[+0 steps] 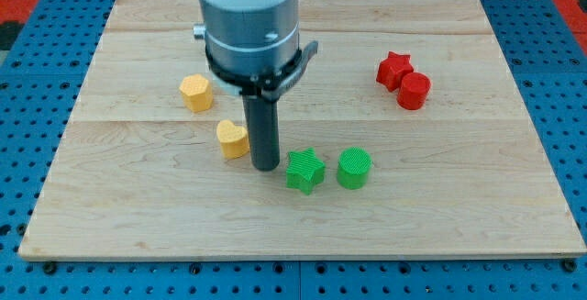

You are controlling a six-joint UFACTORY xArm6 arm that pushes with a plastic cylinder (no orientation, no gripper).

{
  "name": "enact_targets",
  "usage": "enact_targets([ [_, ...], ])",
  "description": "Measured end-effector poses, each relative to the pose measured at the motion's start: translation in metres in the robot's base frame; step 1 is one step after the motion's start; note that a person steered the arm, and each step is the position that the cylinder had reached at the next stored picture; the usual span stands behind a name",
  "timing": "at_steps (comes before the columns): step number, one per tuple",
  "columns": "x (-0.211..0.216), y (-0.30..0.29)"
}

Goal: Slide the yellow heart closer to the yellow hexagon

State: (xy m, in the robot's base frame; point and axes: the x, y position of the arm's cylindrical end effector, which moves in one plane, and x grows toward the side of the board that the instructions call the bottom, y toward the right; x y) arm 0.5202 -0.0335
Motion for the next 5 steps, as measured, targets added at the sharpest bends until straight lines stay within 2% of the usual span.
enact_targets([
  [2, 0.009, 0.086],
  [3, 0.006, -0.005],
  [4, -0.019, -0.061],
  [5, -0.038, -0.058],
])
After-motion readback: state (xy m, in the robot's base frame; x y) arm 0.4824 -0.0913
